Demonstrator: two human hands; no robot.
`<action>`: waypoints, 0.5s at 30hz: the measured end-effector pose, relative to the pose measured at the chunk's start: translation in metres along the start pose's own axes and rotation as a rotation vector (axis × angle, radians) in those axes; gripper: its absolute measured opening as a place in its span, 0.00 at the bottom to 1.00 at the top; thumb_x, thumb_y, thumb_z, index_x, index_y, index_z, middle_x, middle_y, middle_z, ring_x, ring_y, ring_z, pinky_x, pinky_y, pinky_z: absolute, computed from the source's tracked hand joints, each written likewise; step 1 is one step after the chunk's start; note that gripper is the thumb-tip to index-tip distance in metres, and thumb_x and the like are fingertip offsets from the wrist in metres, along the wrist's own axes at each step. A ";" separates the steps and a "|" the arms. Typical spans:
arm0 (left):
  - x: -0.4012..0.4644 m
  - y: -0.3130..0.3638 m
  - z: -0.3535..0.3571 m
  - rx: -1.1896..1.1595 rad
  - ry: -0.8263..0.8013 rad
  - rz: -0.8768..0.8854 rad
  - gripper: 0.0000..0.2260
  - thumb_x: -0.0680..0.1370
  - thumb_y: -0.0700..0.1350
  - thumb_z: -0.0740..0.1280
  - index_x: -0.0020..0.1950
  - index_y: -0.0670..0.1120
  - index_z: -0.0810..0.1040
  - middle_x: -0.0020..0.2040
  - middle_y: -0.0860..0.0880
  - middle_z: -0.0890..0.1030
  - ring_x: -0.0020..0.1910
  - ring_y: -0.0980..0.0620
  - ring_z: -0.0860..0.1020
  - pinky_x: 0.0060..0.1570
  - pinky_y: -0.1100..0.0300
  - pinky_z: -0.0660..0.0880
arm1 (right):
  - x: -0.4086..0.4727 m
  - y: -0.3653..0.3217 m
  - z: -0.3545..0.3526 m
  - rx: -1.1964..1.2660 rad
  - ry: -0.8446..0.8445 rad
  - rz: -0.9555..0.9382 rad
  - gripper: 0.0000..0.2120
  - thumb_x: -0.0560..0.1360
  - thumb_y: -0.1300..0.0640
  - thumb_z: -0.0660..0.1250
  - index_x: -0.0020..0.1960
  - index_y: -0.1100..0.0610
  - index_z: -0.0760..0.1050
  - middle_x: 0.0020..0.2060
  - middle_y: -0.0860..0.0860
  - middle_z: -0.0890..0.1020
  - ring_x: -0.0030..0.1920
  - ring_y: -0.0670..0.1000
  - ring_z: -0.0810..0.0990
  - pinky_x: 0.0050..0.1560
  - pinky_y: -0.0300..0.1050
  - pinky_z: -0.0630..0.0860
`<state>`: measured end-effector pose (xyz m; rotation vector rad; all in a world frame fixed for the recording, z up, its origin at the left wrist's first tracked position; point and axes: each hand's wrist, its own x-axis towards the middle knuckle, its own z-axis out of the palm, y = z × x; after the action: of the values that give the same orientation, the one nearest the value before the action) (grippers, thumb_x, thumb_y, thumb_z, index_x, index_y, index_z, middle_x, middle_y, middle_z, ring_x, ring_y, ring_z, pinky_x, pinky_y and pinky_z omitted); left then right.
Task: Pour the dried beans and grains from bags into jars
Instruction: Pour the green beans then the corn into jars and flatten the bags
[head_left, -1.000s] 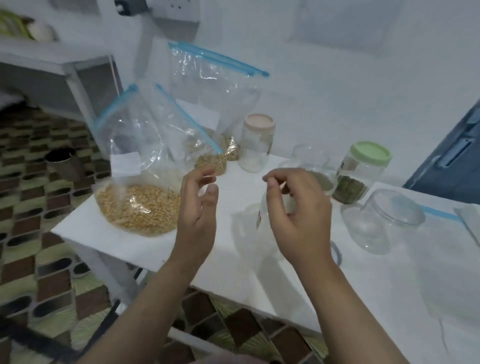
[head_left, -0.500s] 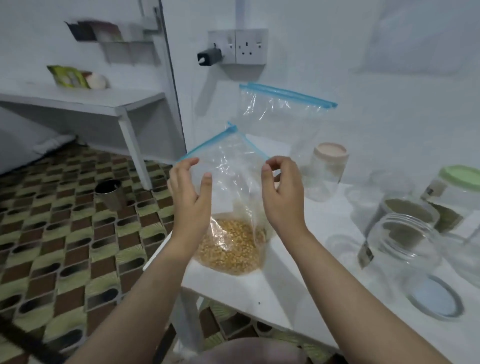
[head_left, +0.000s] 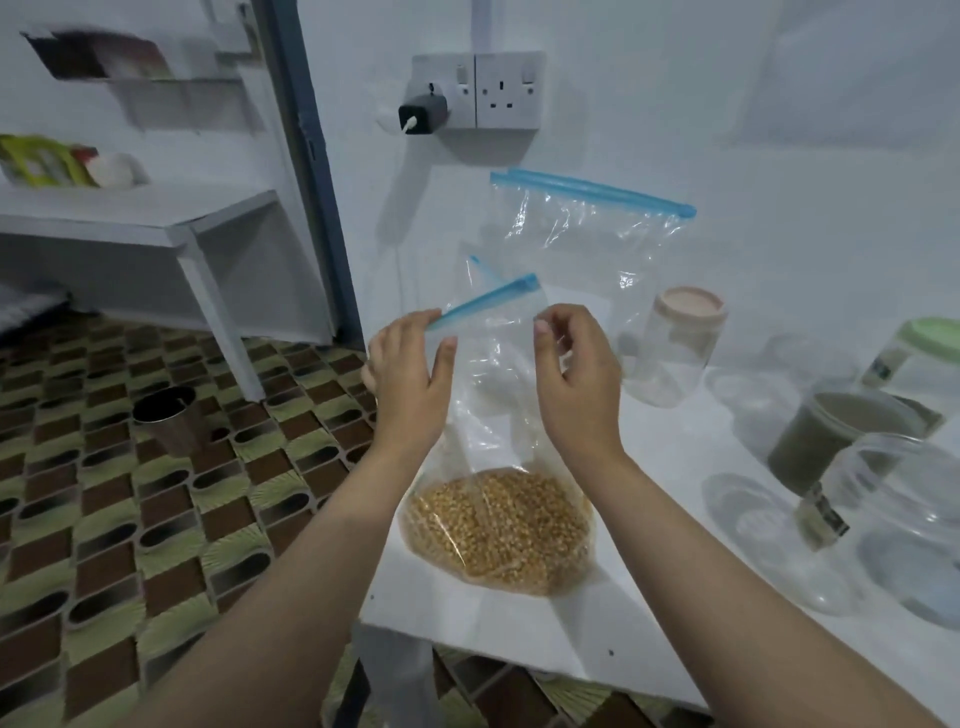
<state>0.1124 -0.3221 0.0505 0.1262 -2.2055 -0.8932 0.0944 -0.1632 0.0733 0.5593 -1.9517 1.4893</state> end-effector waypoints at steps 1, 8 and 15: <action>0.001 0.003 0.000 -0.018 0.019 0.014 0.22 0.80 0.60 0.53 0.68 0.50 0.72 0.65 0.52 0.74 0.68 0.51 0.65 0.68 0.44 0.62 | 0.001 -0.003 -0.001 0.014 0.006 0.002 0.03 0.81 0.60 0.62 0.50 0.57 0.75 0.41 0.47 0.77 0.42 0.48 0.75 0.44 0.42 0.71; -0.004 0.052 -0.012 -0.197 0.076 0.191 0.16 0.83 0.54 0.55 0.67 0.52 0.73 0.63 0.56 0.75 0.68 0.54 0.67 0.68 0.43 0.63 | 0.000 -0.031 -0.016 -0.027 -0.053 -0.169 0.04 0.82 0.58 0.63 0.52 0.57 0.76 0.36 0.45 0.77 0.38 0.47 0.76 0.42 0.41 0.73; 0.001 0.077 -0.028 -0.369 0.101 0.225 0.09 0.82 0.55 0.60 0.53 0.56 0.79 0.56 0.60 0.78 0.64 0.53 0.72 0.63 0.40 0.68 | -0.004 -0.042 -0.014 -0.072 -0.077 -0.294 0.05 0.81 0.63 0.64 0.47 0.59 0.76 0.36 0.48 0.77 0.38 0.50 0.75 0.41 0.51 0.74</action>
<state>0.1436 -0.2806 0.1134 -0.2433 -1.8817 -1.1196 0.1283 -0.1613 0.1028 0.8420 -1.8765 1.2256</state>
